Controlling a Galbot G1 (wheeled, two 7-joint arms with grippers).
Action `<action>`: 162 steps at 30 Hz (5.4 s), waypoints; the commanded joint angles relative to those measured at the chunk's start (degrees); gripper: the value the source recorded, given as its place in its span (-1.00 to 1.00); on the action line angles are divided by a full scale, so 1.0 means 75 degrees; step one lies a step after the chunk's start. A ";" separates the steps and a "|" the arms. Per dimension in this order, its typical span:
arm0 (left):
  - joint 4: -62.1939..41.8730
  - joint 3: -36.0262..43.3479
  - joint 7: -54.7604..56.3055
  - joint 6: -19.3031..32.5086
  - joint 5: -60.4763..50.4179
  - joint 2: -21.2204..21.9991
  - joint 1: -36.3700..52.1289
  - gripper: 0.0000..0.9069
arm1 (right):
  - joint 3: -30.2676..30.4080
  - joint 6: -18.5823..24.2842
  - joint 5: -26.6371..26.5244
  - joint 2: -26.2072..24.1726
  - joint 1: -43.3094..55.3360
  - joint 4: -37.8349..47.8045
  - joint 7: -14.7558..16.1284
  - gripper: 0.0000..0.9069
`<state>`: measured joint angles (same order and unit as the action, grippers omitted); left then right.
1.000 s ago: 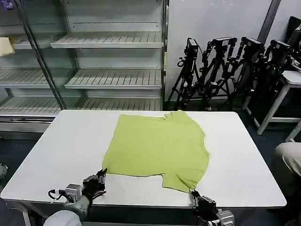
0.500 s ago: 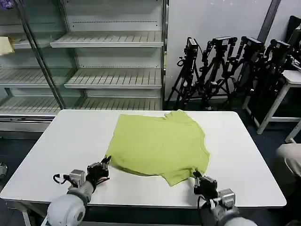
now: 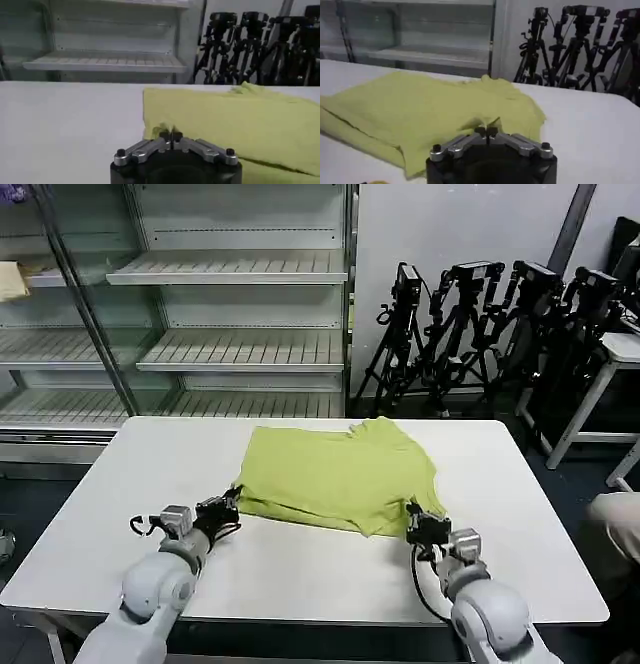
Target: Fold and organize the clothes.
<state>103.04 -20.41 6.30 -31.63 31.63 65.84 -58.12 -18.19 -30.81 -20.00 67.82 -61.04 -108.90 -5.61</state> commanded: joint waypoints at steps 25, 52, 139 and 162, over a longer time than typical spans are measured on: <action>0.0754 -0.0198 0.0052 -0.0186 0.0323 -0.0223 -0.0461 1.00 | -0.0454 -0.0305 -0.0056 -0.0378 -0.0557 -0.0385 -0.0132 1.00; -0.0055 0.0055 0.0106 -0.0199 -0.0164 -0.0241 -0.0469 -0.96 | -0.0606 -0.0322 -0.0441 -0.0458 -0.1287 -0.0437 -0.0371 -1.00; -0.1519 0.0504 -0.0890 -0.0186 -0.0380 -0.0747 0.1681 1.00 | 0.1148 -0.0340 -0.0791 0.0916 0.3530 0.3396 -0.1045 1.00; -0.2774 0.0569 -0.1527 -0.0189 -0.0616 -0.0437 0.2184 1.00 | 0.1176 -0.0327 -0.0314 0.1781 0.3974 0.4840 -0.0981 1.00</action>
<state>86.04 -16.99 -4.24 -33.02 27.28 62.13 -43.95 -10.07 -33.25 -22.66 79.41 -33.57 -77.04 -12.85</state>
